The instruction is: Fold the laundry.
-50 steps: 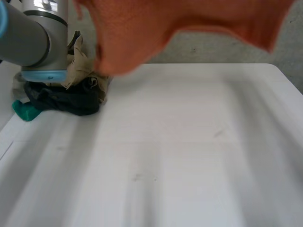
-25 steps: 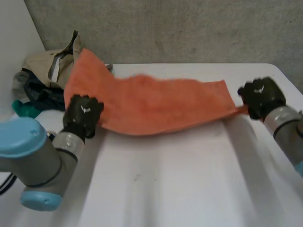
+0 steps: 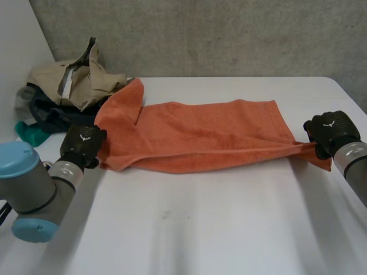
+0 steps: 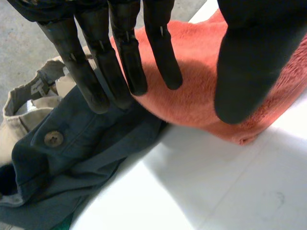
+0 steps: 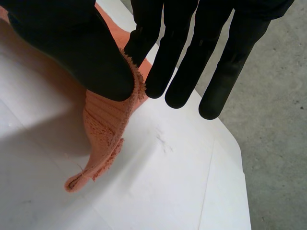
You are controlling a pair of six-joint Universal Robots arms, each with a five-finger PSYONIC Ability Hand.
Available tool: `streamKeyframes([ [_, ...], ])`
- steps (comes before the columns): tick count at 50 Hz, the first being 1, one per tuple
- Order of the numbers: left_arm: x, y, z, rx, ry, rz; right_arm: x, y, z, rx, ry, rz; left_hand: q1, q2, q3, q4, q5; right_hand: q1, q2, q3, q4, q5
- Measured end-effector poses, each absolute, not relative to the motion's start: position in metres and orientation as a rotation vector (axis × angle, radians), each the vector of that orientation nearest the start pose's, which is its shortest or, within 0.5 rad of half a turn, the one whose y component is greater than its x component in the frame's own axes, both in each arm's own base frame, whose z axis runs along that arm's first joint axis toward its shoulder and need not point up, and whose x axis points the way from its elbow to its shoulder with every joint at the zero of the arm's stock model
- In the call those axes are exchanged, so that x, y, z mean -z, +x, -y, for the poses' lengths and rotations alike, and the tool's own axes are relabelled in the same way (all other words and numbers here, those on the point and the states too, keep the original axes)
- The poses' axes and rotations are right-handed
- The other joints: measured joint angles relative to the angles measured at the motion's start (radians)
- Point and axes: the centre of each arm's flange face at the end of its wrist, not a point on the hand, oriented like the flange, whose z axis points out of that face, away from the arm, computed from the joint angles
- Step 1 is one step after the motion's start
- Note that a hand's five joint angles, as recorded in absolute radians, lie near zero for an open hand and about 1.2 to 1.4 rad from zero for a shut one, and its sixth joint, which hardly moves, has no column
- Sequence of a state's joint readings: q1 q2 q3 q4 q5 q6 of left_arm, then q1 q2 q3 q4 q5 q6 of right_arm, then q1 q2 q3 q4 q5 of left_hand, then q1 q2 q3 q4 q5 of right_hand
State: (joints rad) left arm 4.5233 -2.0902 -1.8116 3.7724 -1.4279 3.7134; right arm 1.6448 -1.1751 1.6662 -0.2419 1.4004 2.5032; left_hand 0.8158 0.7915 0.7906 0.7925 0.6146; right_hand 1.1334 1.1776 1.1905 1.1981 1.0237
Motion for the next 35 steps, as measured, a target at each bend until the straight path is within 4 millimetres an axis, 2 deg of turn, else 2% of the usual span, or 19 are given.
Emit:
streamKeyframes([
  [3,-0.12,-0.205,0.322,1.967,0.957,-2.043,-0.171,0.171,0.338,2.044,-1.088,-2.429,0.322,0.317,0.314,0.307,0.304,0.0,0.0,0.0,0.0,0.0],
  [13,-0.134,-0.201,0.312,2.034,0.942,-2.075,-0.171,0.171,0.335,1.995,-1.094,-2.454,0.351,0.402,0.398,0.405,0.374,0.0,0.0,0.0,0.0,0.0],
  [14,-0.136,-0.202,0.311,2.044,0.942,-2.084,-0.171,0.171,0.334,1.988,-1.095,-2.458,0.349,0.391,0.391,0.395,0.374,0.0,0.0,0.0,0.0,0.0],
  [16,-0.138,-0.204,0.306,2.064,0.936,-2.122,-0.17,0.17,0.333,1.968,-1.097,-2.467,0.082,0.146,0.147,0.145,0.146,0.0,0.0,0.0,0.0,0.0],
  [17,-0.139,-0.205,0.305,2.069,0.933,-2.138,-0.17,0.17,0.333,1.965,-1.098,-2.468,0.082,0.146,0.147,0.145,0.146,0.0,0.0,0.0,0.0,0.0],
  [18,-0.14,-0.206,0.301,2.075,0.928,-2.174,-0.17,0.17,0.332,1.949,-1.1,-2.474,-0.129,-0.065,-0.055,-0.061,-0.056,0.0,0.0,0.0,0.0,0.0],
  [23,-0.14,-0.218,0.287,2.07,0.924,-2.323,-0.17,0.171,0.33,1.927,-1.103,-2.481,-0.146,-0.134,-0.133,-0.142,-0.141,0.0,0.0,0.0,0.0,0.0],
  [28,-0.136,-0.232,0.281,2.06,0.96,-2.392,-0.169,0.171,0.33,1.923,-1.105,-2.48,-0.146,-0.135,-0.133,-0.142,-0.143,0.0,0.0,0.0,0.0,0.0],
  [35,-0.123,-0.256,0.288,2.058,1.028,-2.396,-0.168,0.171,0.329,1.918,-1.108,-2.48,-0.146,-0.136,-0.135,-0.143,-0.143,0.0,0.0,0.0,0.0,0.0],
])
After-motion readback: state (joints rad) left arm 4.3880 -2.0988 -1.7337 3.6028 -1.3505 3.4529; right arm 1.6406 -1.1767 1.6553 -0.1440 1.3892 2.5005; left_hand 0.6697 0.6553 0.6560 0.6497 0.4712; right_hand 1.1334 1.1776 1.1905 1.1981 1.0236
